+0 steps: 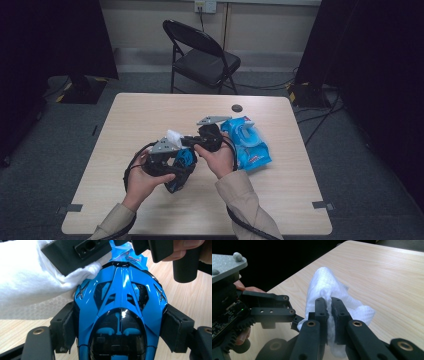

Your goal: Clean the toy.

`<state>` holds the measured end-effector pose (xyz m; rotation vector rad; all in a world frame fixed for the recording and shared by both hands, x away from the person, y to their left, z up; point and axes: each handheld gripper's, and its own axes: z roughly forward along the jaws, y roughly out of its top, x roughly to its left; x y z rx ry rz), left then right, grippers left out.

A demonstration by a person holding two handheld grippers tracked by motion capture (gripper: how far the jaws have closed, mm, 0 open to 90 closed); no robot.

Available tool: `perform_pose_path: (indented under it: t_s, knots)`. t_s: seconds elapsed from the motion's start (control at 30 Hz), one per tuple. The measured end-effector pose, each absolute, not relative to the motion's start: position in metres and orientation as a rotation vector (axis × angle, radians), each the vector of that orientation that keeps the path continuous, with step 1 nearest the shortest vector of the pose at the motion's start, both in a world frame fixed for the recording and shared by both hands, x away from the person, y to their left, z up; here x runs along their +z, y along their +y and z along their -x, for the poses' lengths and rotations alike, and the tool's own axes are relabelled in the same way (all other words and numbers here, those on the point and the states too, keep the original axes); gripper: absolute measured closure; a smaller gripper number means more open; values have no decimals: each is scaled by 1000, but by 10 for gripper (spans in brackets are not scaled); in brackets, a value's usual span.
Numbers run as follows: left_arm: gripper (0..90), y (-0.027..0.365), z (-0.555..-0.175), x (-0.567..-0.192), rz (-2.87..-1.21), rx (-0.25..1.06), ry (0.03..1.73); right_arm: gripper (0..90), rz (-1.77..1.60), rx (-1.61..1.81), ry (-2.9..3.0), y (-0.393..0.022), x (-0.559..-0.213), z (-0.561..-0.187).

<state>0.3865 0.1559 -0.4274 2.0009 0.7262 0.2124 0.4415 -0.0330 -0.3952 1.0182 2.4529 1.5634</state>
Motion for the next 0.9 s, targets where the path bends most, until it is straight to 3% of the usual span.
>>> perform_pose_path:
  t_s: [0.9]
  knots:
    - [245, 173, -394, -431, -1984, 254, 808, 855, -1007, 1692, 2413, -56, -393, -428]
